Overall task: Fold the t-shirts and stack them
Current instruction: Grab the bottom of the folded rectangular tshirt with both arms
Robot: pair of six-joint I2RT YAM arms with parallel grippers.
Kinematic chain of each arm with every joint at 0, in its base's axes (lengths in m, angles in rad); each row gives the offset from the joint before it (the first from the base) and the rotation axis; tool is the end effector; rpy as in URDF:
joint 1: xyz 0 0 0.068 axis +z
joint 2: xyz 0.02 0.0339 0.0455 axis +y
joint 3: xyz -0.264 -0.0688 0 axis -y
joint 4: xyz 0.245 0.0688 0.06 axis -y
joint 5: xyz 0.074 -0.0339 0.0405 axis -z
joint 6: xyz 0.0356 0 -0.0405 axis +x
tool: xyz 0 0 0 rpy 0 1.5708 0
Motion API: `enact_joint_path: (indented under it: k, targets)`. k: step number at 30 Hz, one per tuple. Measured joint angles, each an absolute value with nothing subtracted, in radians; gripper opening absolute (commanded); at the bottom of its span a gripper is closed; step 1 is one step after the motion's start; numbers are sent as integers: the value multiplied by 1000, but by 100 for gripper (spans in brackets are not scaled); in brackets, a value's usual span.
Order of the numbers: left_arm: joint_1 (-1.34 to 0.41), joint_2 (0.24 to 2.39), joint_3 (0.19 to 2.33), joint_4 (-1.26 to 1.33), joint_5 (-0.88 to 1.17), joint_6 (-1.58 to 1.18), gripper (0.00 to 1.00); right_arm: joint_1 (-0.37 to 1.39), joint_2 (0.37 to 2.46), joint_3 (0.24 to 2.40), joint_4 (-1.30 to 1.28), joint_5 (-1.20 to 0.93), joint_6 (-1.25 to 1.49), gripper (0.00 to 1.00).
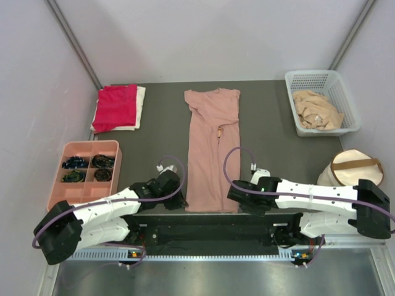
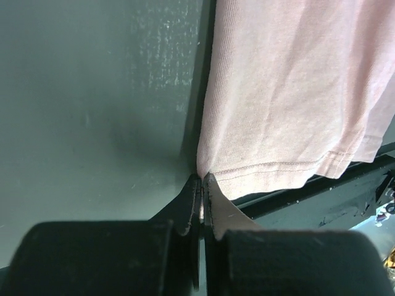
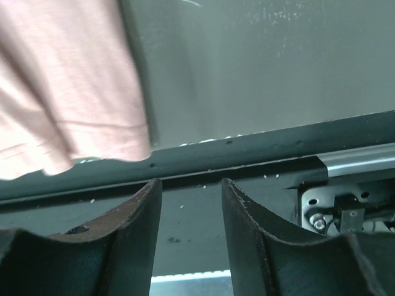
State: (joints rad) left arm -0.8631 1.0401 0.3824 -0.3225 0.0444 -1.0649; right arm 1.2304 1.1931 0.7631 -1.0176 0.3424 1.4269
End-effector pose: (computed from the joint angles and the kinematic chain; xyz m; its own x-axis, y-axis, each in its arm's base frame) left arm 0.1145 -0.1363 0.1479 -0.9397 -0.2458 -0.2376 -0.0967 0.8577 -0.5050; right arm 0.0726 0.1690 0.2046 -0.9126 0.2156 -0.3474 0.2026 0.9765 0.0738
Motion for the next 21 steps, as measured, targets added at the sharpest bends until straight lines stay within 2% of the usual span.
enact_joint_path:
  k: [6, 13, 21]
  targets:
    - [-863, 1018, 384, -352, 39, -1068, 0, 1230, 1196, 691, -935, 339, 1451, 45]
    - [-863, 972, 384, -381, 35, -1069, 0, 1230, 1169, 643, -807, 338, 1473, 62]
    - [-863, 924, 381, -407, 36, -1080, 0, 1230, 1124, 628, -760, 339, 1480, 63]
